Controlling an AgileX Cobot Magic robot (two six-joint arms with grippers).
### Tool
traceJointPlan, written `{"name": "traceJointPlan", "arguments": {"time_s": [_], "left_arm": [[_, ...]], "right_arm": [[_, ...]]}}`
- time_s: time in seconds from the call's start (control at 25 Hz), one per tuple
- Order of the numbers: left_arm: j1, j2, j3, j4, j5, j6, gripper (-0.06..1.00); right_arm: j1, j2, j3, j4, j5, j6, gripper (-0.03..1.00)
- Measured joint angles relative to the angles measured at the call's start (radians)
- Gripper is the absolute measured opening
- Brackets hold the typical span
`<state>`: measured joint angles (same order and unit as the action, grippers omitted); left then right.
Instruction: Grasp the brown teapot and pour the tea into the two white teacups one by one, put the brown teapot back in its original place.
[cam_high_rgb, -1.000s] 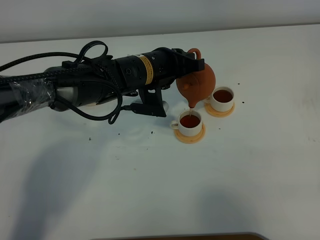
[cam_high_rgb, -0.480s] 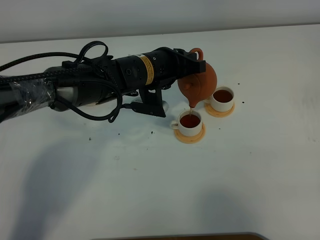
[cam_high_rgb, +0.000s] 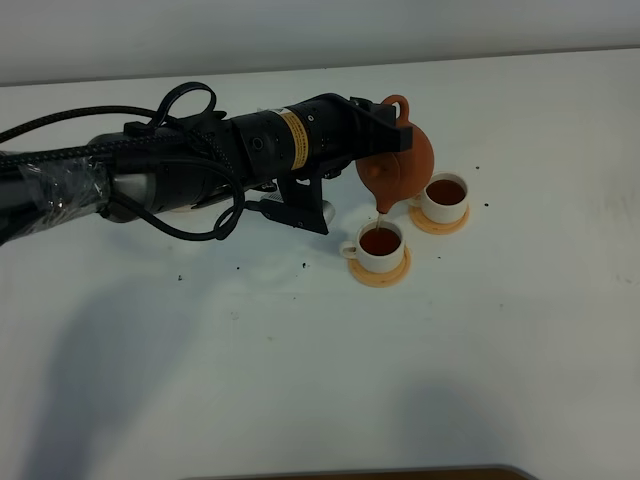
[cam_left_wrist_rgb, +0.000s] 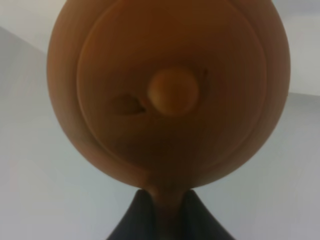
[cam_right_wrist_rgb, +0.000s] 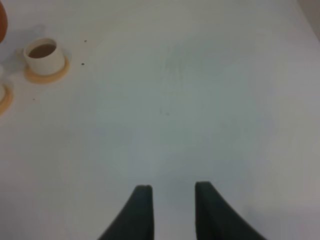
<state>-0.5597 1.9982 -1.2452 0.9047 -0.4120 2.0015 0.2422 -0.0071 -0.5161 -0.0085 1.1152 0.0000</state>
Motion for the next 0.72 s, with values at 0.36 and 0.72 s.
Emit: {"name": "traceJointPlan", "arguments": {"time_s": [0.36, 0.72], "left_arm": [[0.0, 0.0, 0.0, 0.0, -0.002, 0.007, 0.14], [0.0, 0.0, 0.0, 0.0, -0.002, 0.008, 0.14]], "right_arm": [[0.0, 0.0, 0.0, 0.0, 0.0, 0.0, 0.24], [0.0, 0.0, 0.0, 0.0, 0.0, 0.0, 0.24]]}}
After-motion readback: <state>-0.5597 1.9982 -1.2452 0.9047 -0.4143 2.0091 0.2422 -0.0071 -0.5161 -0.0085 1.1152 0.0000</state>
